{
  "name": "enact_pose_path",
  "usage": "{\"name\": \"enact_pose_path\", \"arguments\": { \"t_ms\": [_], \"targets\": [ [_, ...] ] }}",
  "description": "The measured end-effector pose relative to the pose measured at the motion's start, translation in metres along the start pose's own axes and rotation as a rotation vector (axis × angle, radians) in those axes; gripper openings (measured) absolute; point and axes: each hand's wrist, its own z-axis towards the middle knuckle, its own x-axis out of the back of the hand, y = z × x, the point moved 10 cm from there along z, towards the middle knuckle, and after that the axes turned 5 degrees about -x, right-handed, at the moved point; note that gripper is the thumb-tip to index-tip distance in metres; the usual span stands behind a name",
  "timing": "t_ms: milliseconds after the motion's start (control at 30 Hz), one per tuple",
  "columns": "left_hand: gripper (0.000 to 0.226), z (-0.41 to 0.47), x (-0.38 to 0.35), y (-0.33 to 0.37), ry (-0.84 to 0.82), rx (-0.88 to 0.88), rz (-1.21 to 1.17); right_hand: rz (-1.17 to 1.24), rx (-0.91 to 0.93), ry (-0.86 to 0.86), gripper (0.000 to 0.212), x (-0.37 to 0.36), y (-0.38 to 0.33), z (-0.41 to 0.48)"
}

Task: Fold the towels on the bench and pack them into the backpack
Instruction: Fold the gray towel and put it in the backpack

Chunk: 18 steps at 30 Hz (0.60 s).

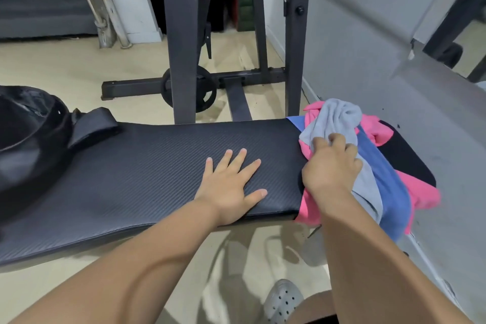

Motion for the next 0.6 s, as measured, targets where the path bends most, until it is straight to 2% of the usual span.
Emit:
{"name": "enact_pose_path", "arguments": {
  "t_ms": [100, 200, 267, 367, 500, 600],
  "targets": [
    [0.075, -0.003, 0.003, -0.001, 0.022, -0.007, -0.03, 0.11, -0.035, 0.107, 0.042, 0.012, 0.009, 0.004],
    [0.072, -0.005, 0.009, -0.003, 0.062, 0.005, -0.103, 0.23, 0.007, 0.239, 0.039, 0.033, 0.004, 0.003],
    [0.072, -0.006, 0.019, -0.008, 0.146, 0.042, -0.195, 0.326, 0.076, 0.305, 0.039, 0.048, -0.007, 0.0],
    [0.081, -0.008, 0.047, -0.011, 0.327, 0.062, -0.313, 0.507, 0.27, 0.36, 0.052, 0.068, -0.038, -0.018],
    [0.094, -0.008, 0.084, -0.002, 0.452, -0.052, -0.428, 0.795, 0.588, 0.22, 0.053, 0.082, -0.083, -0.049],
    [0.076, -0.009, 0.105, 0.014, 0.486, -0.16, -0.561, 0.909, 0.697, 0.053, 0.046, 0.083, -0.102, -0.065]
  ]
}}
